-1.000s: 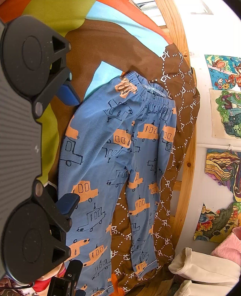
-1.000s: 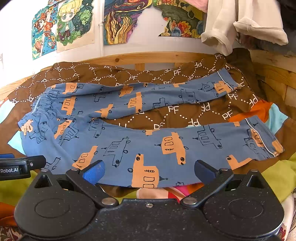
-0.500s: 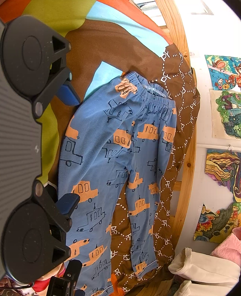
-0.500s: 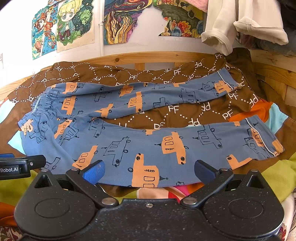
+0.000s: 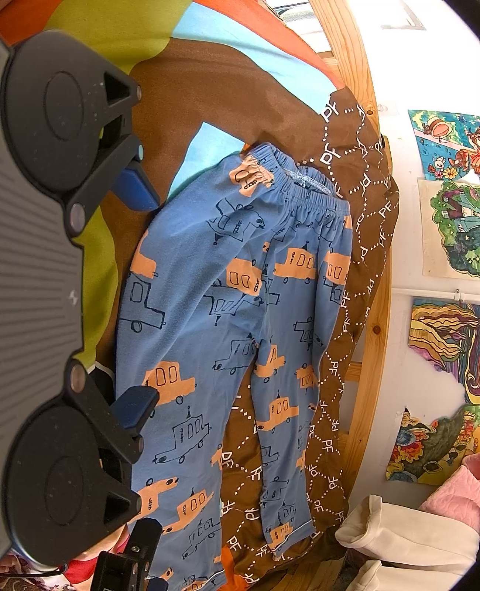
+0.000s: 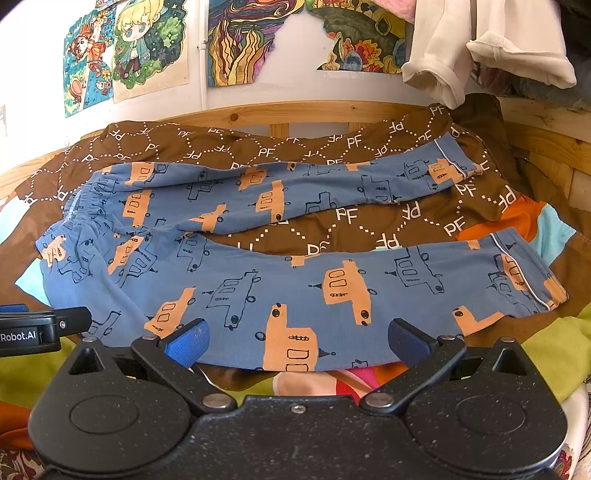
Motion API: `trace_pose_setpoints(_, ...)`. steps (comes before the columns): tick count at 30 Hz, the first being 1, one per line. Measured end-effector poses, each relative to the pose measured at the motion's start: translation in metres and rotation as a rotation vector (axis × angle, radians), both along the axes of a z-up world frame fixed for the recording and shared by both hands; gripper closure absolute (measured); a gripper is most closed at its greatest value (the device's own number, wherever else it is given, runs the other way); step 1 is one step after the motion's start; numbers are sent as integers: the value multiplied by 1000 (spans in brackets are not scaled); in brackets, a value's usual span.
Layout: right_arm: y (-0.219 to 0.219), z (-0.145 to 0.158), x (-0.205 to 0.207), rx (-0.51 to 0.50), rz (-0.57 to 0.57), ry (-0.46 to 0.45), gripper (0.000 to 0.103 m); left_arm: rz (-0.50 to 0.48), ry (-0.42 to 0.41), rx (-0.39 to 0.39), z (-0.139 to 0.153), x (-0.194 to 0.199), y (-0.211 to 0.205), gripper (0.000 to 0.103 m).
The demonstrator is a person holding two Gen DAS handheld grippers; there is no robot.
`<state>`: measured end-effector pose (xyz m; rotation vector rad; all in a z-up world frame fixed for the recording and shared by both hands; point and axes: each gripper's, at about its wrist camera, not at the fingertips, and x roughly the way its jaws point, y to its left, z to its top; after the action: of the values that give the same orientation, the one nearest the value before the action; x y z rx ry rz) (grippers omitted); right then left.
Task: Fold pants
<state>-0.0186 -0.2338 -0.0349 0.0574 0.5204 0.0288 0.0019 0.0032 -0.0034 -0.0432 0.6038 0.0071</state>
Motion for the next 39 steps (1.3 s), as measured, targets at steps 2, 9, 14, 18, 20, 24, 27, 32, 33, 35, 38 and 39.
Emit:
trace_pose_setpoints(2,0,0,0,0,1,0,1,-5,3,-3,0,0,0,0)
trace_pose_setpoints(9,0,8,8,-40,32,-13,1,-19,-30,-40,13,11,4,0)
trace_pose_setpoints(14,-6,46,38,-81,157,-67,1,-99,-91,5,46,38,2,0)
trace_pose_setpoints(18,-11,95,74,-121,291,-84,1,-141,-152,113,79,71,-1,0)
trace_pose_setpoints(20,-11,121,98,-156,367,-58,1,-169,-165,140,98,95,3,0)
trace_pose_setpoints(24,-3,157,152,-295,607,100,1,-254,-200,243,124,143,6,0)
trace_pose_setpoints(27,10,159,195,-408,872,360,1,-363,-197,314,125,181,8,0)
trace_pose_setpoints(32,8,142,243,-601,983,270,1,-518,-105,433,106,243,-2,0)
trace_pose_setpoints(33,2,137,257,-601,960,251,1,-539,-98,451,100,251,-3,0)
trace_pose_setpoints(35,-10,126,289,-591,882,267,1,-567,-82,493,91,270,-12,0)
trace_pose_setpoints(38,-28,115,329,-592,737,336,5,-620,-30,533,75,298,-27,0)
trace_pose_setpoints(39,-34,112,341,-574,701,344,7,-647,-22,545,70,302,-31,0)
